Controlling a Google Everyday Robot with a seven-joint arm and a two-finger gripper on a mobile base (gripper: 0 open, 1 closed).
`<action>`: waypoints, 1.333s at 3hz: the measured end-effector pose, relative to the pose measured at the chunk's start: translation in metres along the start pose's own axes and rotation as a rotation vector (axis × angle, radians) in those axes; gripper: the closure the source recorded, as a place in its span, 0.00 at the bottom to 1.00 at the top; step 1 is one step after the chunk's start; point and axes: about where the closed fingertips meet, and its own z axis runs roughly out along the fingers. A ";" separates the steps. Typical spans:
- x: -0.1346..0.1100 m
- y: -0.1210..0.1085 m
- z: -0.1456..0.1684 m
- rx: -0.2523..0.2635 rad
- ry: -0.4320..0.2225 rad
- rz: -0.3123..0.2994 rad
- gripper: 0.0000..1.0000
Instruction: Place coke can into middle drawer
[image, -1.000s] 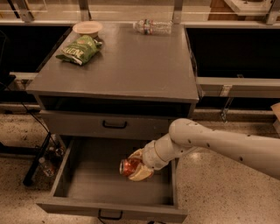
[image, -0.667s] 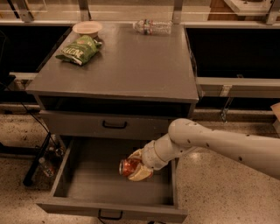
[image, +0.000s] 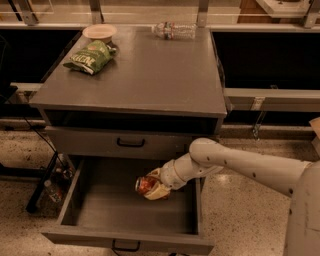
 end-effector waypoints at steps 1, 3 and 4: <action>0.011 0.029 0.001 -0.007 -0.013 0.012 1.00; 0.021 0.024 0.015 -0.018 -0.017 0.031 1.00; 0.040 0.019 0.036 -0.045 -0.031 0.069 1.00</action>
Offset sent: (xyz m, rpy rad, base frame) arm -0.0422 -0.0153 -0.0105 0.0175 0.0215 -0.0118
